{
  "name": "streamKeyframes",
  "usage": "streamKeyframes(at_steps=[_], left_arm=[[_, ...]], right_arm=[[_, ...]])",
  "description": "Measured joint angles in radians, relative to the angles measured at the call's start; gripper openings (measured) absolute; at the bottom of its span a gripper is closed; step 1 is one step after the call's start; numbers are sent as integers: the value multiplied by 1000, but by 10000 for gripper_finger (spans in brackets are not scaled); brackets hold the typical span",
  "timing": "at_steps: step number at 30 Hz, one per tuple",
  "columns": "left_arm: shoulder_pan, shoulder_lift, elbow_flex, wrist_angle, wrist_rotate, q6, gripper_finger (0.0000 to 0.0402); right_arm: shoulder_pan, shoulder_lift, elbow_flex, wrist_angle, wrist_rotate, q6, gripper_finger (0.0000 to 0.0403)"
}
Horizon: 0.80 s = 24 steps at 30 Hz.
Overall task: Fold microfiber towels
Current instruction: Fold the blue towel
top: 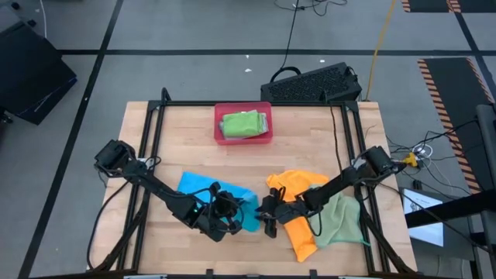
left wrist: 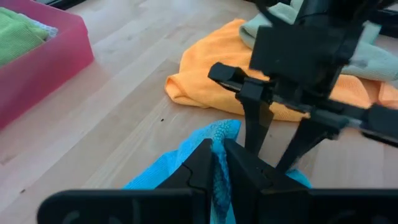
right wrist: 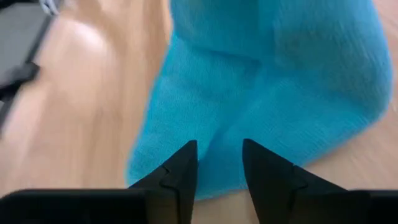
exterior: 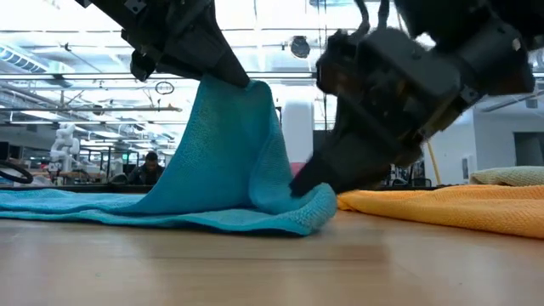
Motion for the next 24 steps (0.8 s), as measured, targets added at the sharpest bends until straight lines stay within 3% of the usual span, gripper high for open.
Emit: streamKeyframes(at_steps=[5,10,13,17,24], left_arm=[[0,0,0,0,1,0,40],[0,0,0,-2,3,1,40],[0,0,0,-8,3,2,40],[0,0,0,-4,3,-1,40],[5,0,0,0,2,-8,40]], right_arm=[[-2,27,27,-23,-28,-14,87],[-1,-10,60,-114,-23,-64,19],[-1,-40,62,-102,63,-80,9],[-2,-35,62,-75,188,-36,63],[17,-27,62,-52,324,45,222]])
